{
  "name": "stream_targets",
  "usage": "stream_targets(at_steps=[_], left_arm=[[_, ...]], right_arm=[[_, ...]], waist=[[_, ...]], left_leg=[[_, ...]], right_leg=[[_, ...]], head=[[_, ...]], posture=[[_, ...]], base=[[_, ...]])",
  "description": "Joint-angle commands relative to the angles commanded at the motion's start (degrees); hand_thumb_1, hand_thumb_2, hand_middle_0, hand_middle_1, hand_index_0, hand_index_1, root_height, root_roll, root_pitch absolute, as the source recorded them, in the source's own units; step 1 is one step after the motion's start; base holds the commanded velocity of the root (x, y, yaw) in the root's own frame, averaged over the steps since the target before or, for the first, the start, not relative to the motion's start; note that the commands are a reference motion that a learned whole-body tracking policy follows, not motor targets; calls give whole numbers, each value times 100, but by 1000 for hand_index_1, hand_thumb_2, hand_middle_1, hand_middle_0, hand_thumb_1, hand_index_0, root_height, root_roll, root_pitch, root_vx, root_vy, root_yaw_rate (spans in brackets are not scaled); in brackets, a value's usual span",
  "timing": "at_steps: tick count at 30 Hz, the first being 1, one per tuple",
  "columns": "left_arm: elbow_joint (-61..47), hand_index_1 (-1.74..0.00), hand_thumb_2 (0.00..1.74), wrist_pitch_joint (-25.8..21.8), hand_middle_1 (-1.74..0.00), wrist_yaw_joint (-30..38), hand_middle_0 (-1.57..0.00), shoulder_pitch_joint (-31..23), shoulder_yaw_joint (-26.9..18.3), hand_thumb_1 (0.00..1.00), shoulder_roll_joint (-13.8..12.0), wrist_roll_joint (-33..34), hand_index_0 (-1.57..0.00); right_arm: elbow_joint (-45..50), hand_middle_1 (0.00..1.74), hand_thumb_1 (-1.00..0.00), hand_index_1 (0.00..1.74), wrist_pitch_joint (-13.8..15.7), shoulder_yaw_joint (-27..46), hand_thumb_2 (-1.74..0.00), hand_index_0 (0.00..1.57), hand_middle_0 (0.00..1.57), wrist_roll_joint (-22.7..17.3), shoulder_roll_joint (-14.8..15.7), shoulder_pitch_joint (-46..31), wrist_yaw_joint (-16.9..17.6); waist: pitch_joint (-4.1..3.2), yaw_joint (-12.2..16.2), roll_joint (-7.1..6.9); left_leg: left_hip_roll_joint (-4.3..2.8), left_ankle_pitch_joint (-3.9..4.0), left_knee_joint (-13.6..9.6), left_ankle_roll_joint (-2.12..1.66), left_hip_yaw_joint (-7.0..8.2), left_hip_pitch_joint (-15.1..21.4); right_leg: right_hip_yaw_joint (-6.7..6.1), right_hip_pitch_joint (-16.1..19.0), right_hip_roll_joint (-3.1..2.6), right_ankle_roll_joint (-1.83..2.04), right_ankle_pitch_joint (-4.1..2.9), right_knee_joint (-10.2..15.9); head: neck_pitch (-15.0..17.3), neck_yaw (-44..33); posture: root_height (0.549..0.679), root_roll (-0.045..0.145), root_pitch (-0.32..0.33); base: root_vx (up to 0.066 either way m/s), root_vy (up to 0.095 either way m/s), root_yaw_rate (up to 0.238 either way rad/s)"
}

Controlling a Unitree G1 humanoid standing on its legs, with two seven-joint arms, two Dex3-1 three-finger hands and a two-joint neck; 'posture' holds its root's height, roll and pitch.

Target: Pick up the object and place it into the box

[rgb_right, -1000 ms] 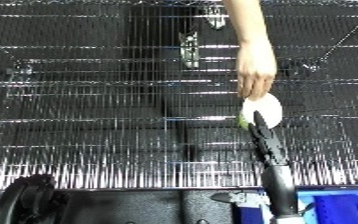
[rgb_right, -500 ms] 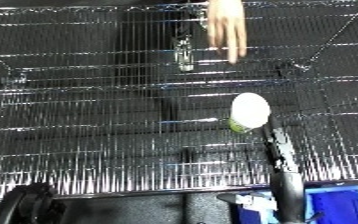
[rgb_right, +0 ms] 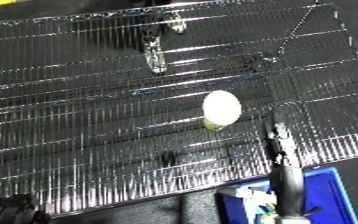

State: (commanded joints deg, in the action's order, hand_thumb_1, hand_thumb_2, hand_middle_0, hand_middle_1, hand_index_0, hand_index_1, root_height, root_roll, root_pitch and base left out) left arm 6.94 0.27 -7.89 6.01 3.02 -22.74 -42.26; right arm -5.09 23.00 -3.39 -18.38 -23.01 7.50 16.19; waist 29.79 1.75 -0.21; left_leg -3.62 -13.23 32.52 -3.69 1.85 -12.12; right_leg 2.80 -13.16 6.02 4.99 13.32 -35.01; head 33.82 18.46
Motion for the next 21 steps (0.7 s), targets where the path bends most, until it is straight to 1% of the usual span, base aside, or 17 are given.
stream_targets(at_steps=[3,4,6,7,8,9,11,12,13,17,21], left_arm=[[19,-1740,1740,30,-1740,10,-1570,71,38,1000,-18,32,-1570],[19,-1740,1740,30,-1740,10,-1570,71,38,1000,-18,32,-1570],[33,-1740,1740,54,-1740,57,-1570,125,69,1000,-36,44,-1570],[33,-1740,1740,54,-1740,57,-1570,125,69,1000,-36,44,-1570],[57,-1740,1740,58,-1740,85,-1570,149,86,1000,-46,46,-1570],[57,-1740,1740,58,-1740,85,-1570,149,86,1000,-46,46,-1570],[85,-1740,1740,48,-1740,88,-1570,166,92,1000,-48,24,-1570],[99,-1740,1740,44,-1740,81,-1570,182,96,1000,-47,-21,-1570],[99,-1740,1740,44,-1740,81,-1570,182,96,1000,-47,-21,-1570],[65,-1740,1740,49,-1740,112,-1570,239,153,1000,-78,-80,-1570],[43,-1740,1740,86,-1740,187,-1570,321,223,1000,-148,-122,-1570]], right_arm=[[-109,0,0,0,-51,-16,0,0,0,-83,-56,145,-23],[-109,0,0,0,-51,-16,0,0,0,-83,-56,145,-23],[-213,0,0,0,-103,-23,0,0,0,-128,-107,310,-2],[-213,0,0,0,-103,-23,0,0,0,-128,-107,310,-2],[-311,0,0,0,-127,0,0,0,0,-168,-149,424,1],[-311,0,0,0,-127,0,0,0,0,-168,-149,424,1],[-424,0,0,0,-140,42,0,0,0,-208,-196,531,-12],[-544,0,0,0,-143,86,0,0,0,-237,-247,635,-19],[-544,0,0,0,-143,86,0,0,0,-237,-247,635,-19],[-793,0,0,0,-193,161,0,0,0,-290,-358,886,4],[-962,0,0,0,-249,188,0,0,0,-207,-489,1142,73]], waist=[[0,1,50],[0,1,50],[0,-1,88],[0,-1,88],[0,0,118],[0,0,118],[0,-1,154],[0,-6,193],[0,-6,193],[0,-23,272],[0,-49,314]], left_leg=[[7,-3,74,-10,-5,-95],[7,-3,74,-10,-5,-95],[17,-18,166,-18,-24,-203],[17,-18,166,-18,-24,-203],[30,-31,225,-20,-37,-273],[30,-31,225,-20,-37,-273],[46,-40,269,-21,-40,-338],[61,-40,299,-24,-34,-403],[61,-40,299,-24,-34,-403],[88,-23,348,-29,-29,-554],[110,-14,432,-33,-46,-722]], right_leg=[[-5,-98,5,-20,10,-89],[-5,-98,5,-20,10,-89],[-16,-196,11,-38,24,-185],[-16,-196,11,-38,24,-185],[-26,-259,19,-52,39,-255],[-26,-259,19,-52,39,-255],[-32,-323,32,-66,54,-314],[-29,-384,41,-82,65,-360],[-29,-384,41,-82,65,-360],[-19,-529,53,-110,78,-449],[-12,-672,61,-126,84,-544]], head=[[174,379],[174,379],[266,584],[266,584],[233,658],[233,658],[165,755],[91,830],[91,830],[-56,1043],[-236,1222]], posture=[[656,43,-87],[656,43,-87],[655,47,-83],[655,47,-83],[654,50,-81],[654,50,-81],[654,54,-77],[653,57,-73],[653,57,-73],[652,64,-60],[651,67,-49]], base=[[14,-50,-2],[10,-45,-6],[20,-35,-19],[27,-33,-22],[30,-26,-18],[30,-26,-18],[27,-18,-10],[16,-4,-4],[16,-4,-4],[7,-7,10],[2,-28,41]])
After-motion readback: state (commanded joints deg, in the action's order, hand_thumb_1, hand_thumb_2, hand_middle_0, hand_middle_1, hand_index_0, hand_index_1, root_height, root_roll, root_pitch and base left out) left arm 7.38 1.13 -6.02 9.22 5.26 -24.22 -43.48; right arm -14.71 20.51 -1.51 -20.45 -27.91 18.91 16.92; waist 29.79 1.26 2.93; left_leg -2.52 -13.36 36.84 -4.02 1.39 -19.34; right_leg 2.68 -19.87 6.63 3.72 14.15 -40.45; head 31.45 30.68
